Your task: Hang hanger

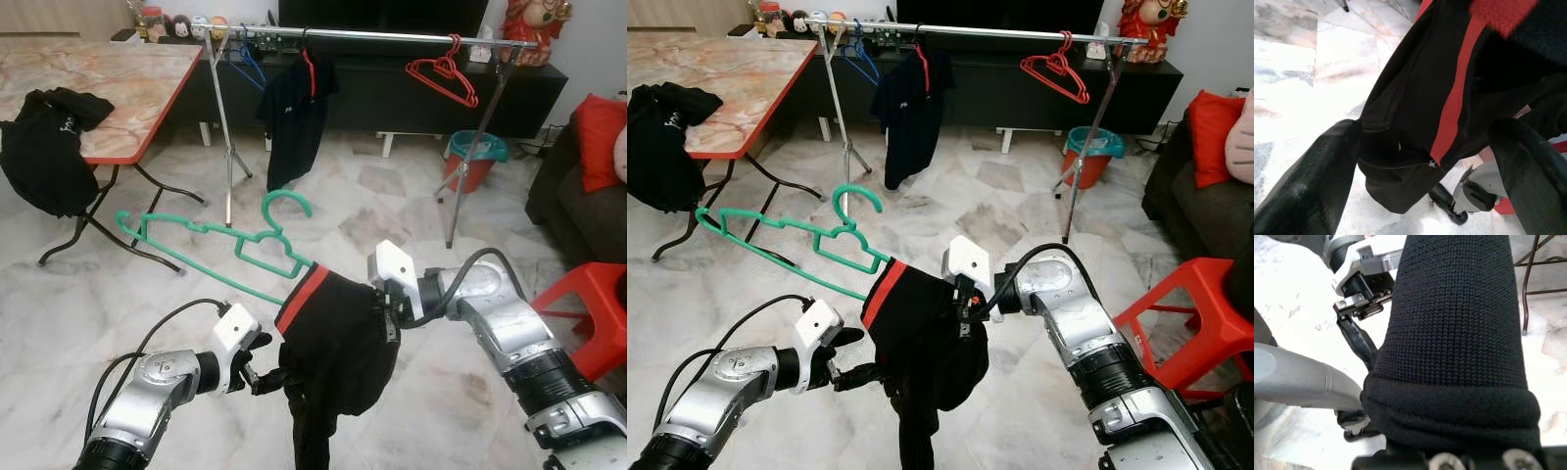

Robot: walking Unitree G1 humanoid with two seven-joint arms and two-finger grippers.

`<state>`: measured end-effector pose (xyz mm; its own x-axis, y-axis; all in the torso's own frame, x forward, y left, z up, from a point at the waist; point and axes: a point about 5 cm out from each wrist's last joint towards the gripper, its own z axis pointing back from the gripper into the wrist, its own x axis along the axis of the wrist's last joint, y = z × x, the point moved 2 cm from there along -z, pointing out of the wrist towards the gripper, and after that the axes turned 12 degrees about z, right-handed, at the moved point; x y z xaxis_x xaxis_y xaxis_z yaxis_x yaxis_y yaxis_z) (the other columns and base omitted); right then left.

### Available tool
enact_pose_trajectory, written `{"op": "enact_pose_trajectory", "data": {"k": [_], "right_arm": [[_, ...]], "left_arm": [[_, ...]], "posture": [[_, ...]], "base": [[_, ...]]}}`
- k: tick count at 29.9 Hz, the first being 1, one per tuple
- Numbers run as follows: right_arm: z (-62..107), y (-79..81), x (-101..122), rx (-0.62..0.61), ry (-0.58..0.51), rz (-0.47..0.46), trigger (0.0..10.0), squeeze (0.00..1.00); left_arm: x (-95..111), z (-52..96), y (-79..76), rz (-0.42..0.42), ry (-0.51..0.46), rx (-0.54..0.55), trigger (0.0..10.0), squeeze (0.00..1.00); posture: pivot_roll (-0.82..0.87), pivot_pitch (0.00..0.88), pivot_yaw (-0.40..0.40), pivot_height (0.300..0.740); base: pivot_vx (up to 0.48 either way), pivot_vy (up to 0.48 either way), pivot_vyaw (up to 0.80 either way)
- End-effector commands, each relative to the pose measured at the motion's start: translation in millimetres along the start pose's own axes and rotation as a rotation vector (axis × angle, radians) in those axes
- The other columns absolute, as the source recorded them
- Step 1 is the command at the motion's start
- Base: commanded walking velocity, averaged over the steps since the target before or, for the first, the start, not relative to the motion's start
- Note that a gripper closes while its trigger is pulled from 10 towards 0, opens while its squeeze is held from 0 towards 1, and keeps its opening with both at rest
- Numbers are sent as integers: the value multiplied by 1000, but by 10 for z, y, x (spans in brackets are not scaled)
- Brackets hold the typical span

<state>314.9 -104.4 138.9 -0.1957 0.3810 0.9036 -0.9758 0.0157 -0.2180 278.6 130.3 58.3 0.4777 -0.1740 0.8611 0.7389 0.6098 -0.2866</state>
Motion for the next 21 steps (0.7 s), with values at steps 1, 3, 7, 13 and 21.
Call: {"op": "enact_pose_trajectory", "data": {"k": [1, 3, 7, 13, 21], "right_arm": [[15, -23, 56, -11, -16, 25, 10000, 0], [1, -9, 91, -3, -31, 25, 10000, 0], [-12, 8, 116, 9, -46, 25, 10000, 0], [-19, 27, 114, 16, -50, 20, 10000, 0], [-33, 54, 128, 29, -61, 16, 10000, 0]], "left_arm": [[-7, -2, 12, -13, 15, 11, 10000, 0], [-6, -30, 48, -29, 11, 52, 10000, 0], [-4, -60, 106, -36, 3, 108, 10000, 0], [-15, -100, 163, -33, -11, 171, 10000, 0], [-24, -117, 189, -24, -27, 188, 824, 0]], "posture": [[7, 0, -49, 740], [2, 0, -46, 740], [2, 0, -46, 740], [0, 0, -47, 740], [-1, 0, -44, 740]], "base": [[0, 0, 0], [0, 0, 0], [0, 0, 0], [0, 0, 0], [0, 0, 0]]}}
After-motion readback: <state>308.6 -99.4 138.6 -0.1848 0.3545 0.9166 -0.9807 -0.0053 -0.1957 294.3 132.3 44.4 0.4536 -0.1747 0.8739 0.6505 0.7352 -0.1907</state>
